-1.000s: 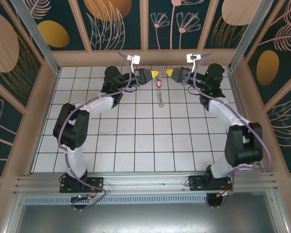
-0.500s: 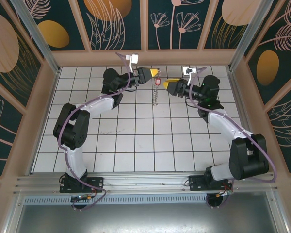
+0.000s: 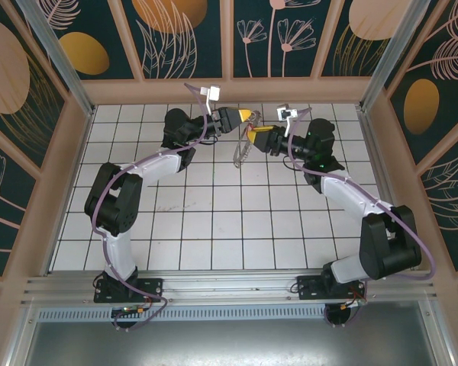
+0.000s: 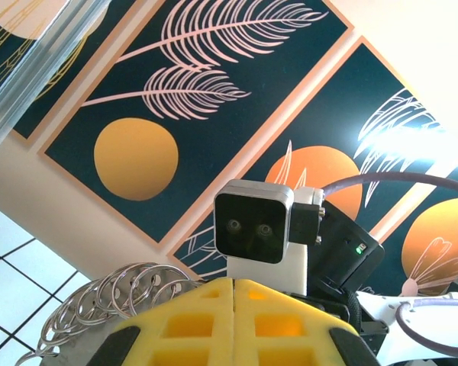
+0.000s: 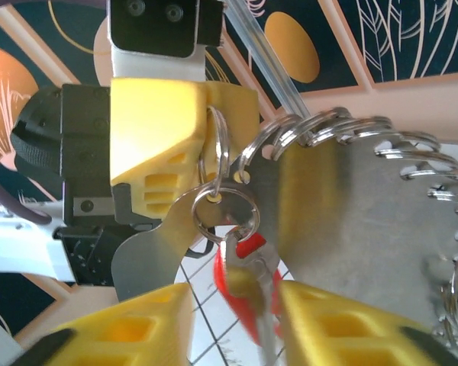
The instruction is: Put the keys on the keyring
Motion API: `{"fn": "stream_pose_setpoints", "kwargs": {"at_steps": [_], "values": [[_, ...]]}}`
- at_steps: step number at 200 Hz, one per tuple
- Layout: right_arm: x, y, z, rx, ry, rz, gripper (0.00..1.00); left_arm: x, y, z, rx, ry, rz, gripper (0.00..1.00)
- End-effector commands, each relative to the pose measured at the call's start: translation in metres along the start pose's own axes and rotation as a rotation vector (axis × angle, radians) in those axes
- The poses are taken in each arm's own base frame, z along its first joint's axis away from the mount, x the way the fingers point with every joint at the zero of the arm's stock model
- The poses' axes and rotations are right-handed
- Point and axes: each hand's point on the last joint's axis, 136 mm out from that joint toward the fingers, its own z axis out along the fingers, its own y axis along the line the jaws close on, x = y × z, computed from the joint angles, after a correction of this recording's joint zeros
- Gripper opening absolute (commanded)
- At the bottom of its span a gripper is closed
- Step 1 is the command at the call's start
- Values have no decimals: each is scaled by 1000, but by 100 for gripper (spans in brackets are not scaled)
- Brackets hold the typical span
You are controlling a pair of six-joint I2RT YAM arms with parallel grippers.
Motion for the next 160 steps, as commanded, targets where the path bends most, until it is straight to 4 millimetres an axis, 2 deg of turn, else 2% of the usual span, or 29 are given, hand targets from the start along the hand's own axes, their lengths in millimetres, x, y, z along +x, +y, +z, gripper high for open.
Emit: {"fn": "stream_pose_setpoints", "kwargs": {"at_steps": [1,34,81,96,105,138,160], "values": [[-13,12,4,-32,-24,-55,22,-21,-40,2,71,-54,90,0],[-12,18,4,-47,-23,-55,0,-23,-41,1,71,-63,91,0],[-11,22,3,-42,-23,-64,0,-23,-44,1,74,-67,96,0],[-12,18,-2,1,-30,-75,21,-24,-45,1,75,-67,98,0],[-13,17,-8,18,-40,-81,30,-24,-45,1,74,-68,99,0],[-19,14,-31,75,-74,-100,43,-25,-47,1,76,-66,102,0],[-20,13,-34,98,-81,-116,51,-25,-48,1,76,-69,100,0]]}}
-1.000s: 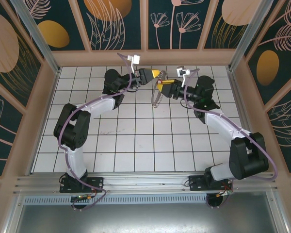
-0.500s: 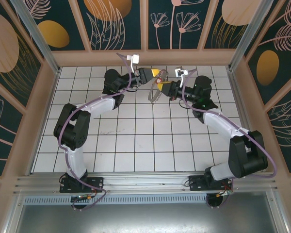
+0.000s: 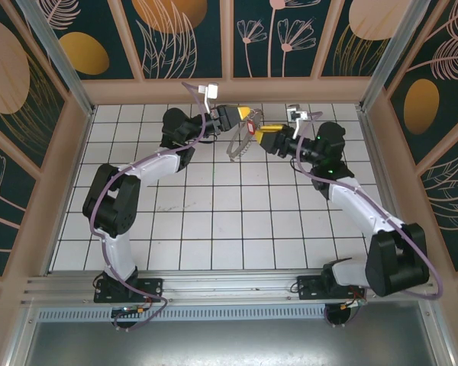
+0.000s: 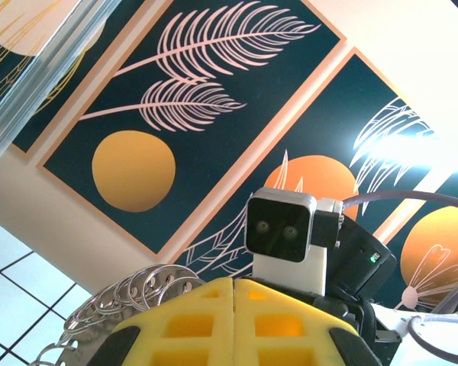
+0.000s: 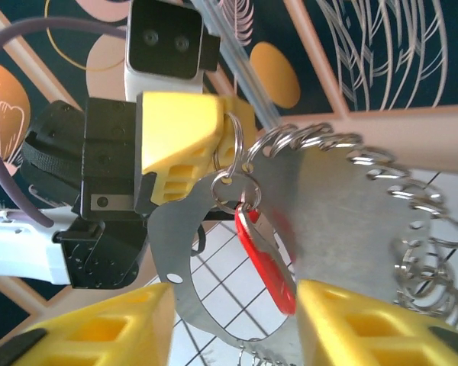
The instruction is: Put the keys on the keyring
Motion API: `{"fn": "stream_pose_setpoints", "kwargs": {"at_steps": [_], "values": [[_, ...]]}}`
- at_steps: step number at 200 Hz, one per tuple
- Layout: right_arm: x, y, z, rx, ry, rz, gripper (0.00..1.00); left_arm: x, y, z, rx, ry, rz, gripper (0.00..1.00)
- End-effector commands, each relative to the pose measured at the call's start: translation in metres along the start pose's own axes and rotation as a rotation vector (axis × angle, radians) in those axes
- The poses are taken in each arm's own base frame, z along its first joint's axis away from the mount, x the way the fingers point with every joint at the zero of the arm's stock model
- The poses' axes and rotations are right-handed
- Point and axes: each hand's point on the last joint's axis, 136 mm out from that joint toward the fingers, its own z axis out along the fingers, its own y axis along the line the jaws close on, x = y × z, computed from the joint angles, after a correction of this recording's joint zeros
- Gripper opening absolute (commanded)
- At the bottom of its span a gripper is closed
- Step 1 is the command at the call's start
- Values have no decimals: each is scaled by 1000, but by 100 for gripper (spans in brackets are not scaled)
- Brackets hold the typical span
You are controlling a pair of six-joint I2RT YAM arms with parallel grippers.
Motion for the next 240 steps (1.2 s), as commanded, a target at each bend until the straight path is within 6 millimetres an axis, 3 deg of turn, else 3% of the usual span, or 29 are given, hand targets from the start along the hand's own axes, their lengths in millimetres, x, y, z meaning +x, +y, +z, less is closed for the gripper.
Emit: {"fn": "stream_pose_setpoints", "kwargs": {"at_steps": [1,80,148,160,215,240], "values": [[-2,1,-6,26,-15,-44,51,-18,-38,1,69,-47,83,0],[-3,0,21,40,-1,-90,55,-18,-39,4,72,-50,77,0],[-2,-5,42,40,-7,-72,53,-18,-39,5,65,-65,71,0],[-1,-7,44,42,-10,-60,48,-19,-39,5,64,-72,70,0],[-1,-1,40,26,-21,-45,8,-18,-34,3,41,-101,62,0],[0,6,39,3,-18,-38,0,-18,-32,2,32,-112,63,0]]}}
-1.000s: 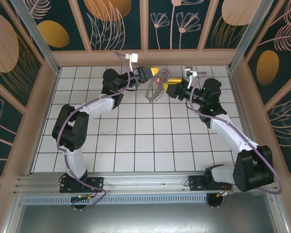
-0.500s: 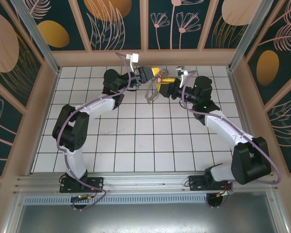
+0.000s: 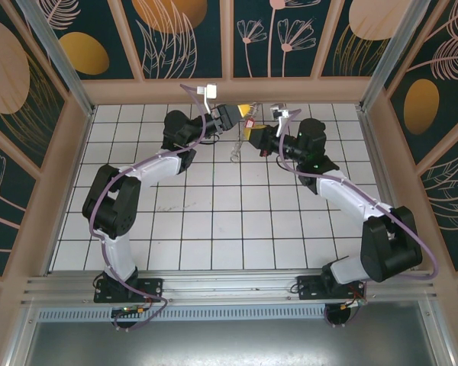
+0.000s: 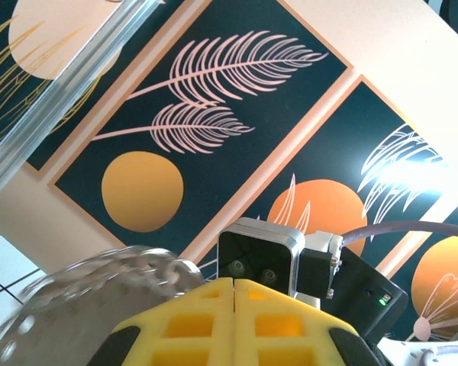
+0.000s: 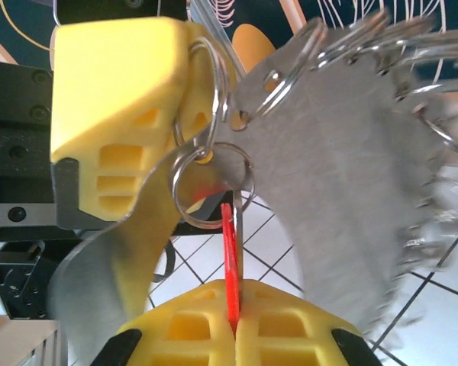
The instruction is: Put the keys on the keyring
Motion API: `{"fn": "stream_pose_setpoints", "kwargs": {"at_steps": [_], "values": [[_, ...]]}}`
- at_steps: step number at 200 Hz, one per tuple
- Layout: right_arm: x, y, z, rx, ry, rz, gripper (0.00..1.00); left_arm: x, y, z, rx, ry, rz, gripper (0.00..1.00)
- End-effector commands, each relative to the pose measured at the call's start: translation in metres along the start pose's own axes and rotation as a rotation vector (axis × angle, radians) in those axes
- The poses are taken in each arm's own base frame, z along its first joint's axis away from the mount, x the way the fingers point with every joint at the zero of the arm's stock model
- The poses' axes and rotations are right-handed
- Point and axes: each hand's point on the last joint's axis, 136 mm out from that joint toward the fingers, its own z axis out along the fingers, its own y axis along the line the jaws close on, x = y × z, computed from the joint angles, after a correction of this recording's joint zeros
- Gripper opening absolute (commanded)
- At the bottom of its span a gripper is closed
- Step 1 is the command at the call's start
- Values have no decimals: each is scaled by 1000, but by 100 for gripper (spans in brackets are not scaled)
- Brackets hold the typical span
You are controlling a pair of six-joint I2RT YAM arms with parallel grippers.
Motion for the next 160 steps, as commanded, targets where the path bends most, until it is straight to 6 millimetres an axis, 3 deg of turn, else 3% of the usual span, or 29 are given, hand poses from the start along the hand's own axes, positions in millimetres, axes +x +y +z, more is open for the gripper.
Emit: {"fn": "stream_pose_setpoints", "kwargs": {"at_steps": [1,95,160], "values": [[-18,16,-6,-38,-56,-35,0,-13,-35,0,68,-38,74,0],[-15,26,12,-95,-15,-22,0,-11,-32,-1,69,-42,64,0],[-17,16,-10,-14,-13,-39,0,-6,-28,-1,65,-25,76,0]]}}
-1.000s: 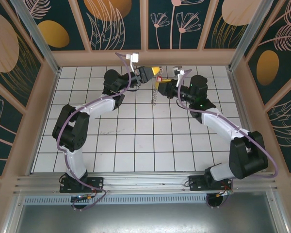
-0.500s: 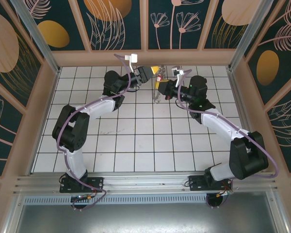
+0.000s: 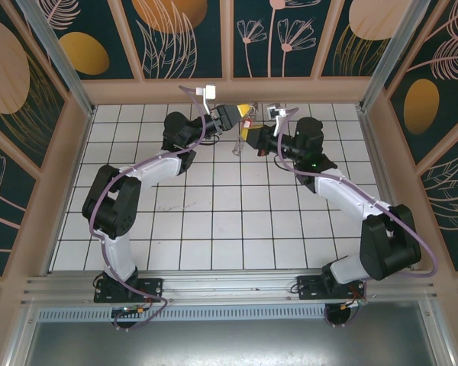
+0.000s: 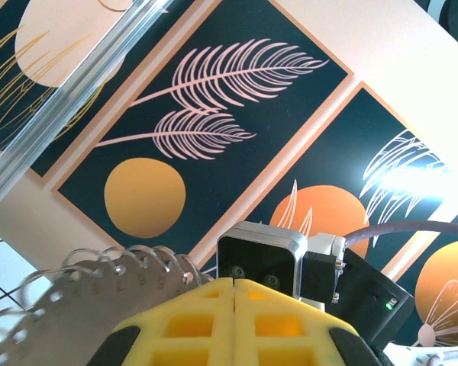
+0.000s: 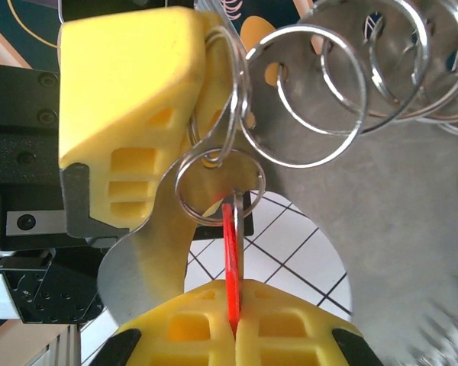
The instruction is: Put the keys on the keyring
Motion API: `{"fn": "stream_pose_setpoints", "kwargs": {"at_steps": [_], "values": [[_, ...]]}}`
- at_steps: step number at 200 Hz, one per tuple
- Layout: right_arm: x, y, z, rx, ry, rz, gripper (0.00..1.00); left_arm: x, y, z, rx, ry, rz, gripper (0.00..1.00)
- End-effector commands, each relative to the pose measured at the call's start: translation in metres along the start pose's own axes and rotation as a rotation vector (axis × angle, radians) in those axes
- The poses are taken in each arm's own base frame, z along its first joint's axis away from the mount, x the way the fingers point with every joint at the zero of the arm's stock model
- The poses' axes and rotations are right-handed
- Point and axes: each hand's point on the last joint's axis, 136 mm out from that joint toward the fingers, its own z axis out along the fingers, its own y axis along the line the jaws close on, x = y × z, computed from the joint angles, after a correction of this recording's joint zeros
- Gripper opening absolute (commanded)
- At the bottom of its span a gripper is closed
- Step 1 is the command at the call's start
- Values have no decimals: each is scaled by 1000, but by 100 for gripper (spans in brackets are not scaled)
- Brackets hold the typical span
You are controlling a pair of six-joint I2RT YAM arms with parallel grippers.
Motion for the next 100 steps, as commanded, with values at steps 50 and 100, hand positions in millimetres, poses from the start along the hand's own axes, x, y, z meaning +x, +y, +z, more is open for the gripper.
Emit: {"fn": "stream_pose_setpoints", "kwargs": {"at_steps": [50,100], "values": [[-17,9,-32,38,-5,-73,0,-1,-23,0,50,12,85,0],[-5,22,-32,-35,83,-99,0,1,-21,1,44,24,92,0]]}}
